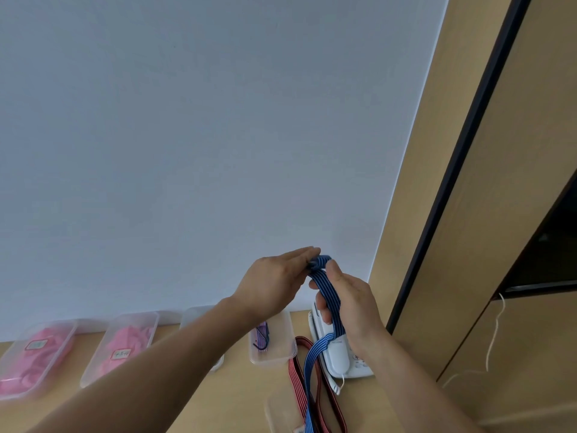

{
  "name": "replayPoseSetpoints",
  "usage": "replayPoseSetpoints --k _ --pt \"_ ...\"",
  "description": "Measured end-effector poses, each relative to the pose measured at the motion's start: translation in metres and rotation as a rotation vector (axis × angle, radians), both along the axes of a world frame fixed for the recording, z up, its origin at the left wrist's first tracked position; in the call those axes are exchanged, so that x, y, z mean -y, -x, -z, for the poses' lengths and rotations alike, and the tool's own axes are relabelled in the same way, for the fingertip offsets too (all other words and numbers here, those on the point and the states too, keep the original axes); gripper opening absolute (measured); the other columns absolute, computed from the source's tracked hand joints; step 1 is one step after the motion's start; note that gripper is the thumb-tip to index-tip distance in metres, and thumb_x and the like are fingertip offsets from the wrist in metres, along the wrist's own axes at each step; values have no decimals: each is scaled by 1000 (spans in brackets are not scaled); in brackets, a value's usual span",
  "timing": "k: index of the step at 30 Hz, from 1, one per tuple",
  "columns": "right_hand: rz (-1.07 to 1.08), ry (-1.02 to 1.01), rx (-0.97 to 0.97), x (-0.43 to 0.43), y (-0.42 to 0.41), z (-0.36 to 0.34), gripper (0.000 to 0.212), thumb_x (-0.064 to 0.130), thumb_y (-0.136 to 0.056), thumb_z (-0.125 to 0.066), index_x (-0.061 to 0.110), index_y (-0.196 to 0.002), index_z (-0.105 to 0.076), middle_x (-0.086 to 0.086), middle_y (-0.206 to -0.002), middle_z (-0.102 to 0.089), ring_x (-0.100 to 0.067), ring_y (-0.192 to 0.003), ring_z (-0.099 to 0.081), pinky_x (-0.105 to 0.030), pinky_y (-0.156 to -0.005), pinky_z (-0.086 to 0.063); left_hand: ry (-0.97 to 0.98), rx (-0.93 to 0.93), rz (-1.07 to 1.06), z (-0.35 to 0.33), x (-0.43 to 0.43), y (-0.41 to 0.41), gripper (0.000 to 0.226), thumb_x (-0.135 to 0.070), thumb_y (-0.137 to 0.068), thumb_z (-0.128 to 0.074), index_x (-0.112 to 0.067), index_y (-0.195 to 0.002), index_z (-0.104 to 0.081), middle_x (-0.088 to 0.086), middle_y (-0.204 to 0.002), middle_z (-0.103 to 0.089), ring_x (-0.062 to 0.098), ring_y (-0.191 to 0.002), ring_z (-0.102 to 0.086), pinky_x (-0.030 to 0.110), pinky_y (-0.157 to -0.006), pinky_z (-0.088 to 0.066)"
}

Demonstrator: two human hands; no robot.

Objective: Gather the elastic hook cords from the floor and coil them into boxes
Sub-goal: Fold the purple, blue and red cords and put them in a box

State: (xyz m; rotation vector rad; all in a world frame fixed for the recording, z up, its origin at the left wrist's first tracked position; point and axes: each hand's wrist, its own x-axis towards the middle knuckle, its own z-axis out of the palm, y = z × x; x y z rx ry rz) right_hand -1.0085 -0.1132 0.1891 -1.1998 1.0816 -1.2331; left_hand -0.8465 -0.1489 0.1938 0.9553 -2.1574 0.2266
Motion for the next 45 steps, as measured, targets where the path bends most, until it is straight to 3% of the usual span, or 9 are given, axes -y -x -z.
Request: replayPoseSetpoints --k 5,8,10,13,17,30,37,40,45 --pt "26 14 -15 1 -1 0 60 58 -86 -52 2 -85 -71 -8 -56 -58 -16 -43 -45 -23 -43 -39 174 136 18 5 4 -3 60 13 -63 -82 0 -120 -68 13 -114 -72 25 -58 -68 29 -48 -55" --pt "15 15 15 1 0 1 48 47 -94 -54 3 -84 -71 -7 -57 -58 -16 -44 -46 -23 -44 -40 179 112 7 7 8 -4 56 9 -72 -78 -6 -126 -66 12 -124 -69 28 -75 -73 33 -58 -60" --pt "12 32 36 1 0 1 42 40 -96 -55 4 -82 -72 -6 -57 -58 -15 -45 -47 -22 -45 -41 -65 -95 -11 7 5 -2 56 1 -87 -66 -15 -139 -55 4 -136 -62 24 -104 -71 33 -79 -60" --pt "6 79 27 2 1 -1 39 34 -98 -54 1 -86 -70 -5 -58 -59 -14 -45 -47 -22 -47 -42 -865 -574 52 -7 1 3 61 -17 -94 -55 -18 -152 -34 2 -137 -61 15 -113 -66 27 -94 -54" --pt "-3 114 -22 0 1 2 33 27 -100 -53 7 -78 -68 -5 -61 -61 -14 -47 -49 -23 -48 -44 -1298 -846 257 -22 -2 4 44 -39 -84 -54 -7 -108 -71 14 -98 -74 25 -93 -71 51 -100 -51" --pt "14 13 -142 2 1 7 37 37 -98 -54 9 -82 -71 -4 -59 -65 -16 -47 -54 -30 -51 -45 -655 -479 45 -21 1 6 36 -14 -96 -58 -18 -131 -52 0 -113 -73 6 -92 -70 18 -80 -55" --pt "5 -22 22 5 -1 -3 67 65 -87 -49 1 -84 -70 -11 -59 -61 -18 -45 -50 -23 -44 -42 -282 -188 82 -11 -4 1 33 -18 -101 -52 -17 -134 -49 -6 -103 -73 12 -88 -71 35 -77 -56" --pt "5 -1 14 6 -2 -3 74 72 -80 -48 2 -81 -71 -12 -59 -63 -18 -46 -52 -24 -45 -45 -103 -48 66 -6 -3 -2 40 -9 -95 -59 -12 -134 -53 0 -101 -73 22 -71 -69 39 -59 -57" --pt "12 20 23 8 -6 -5 66 70 -77 -56 7 -81 -73 -9 -60 -62 -17 -46 -51 -25 -46 -43 51 71 68 -2 0 -9 56 14 -75 -70 0 -129 -60 16 -126 -67 29 -71 -72 35 -51 -59"
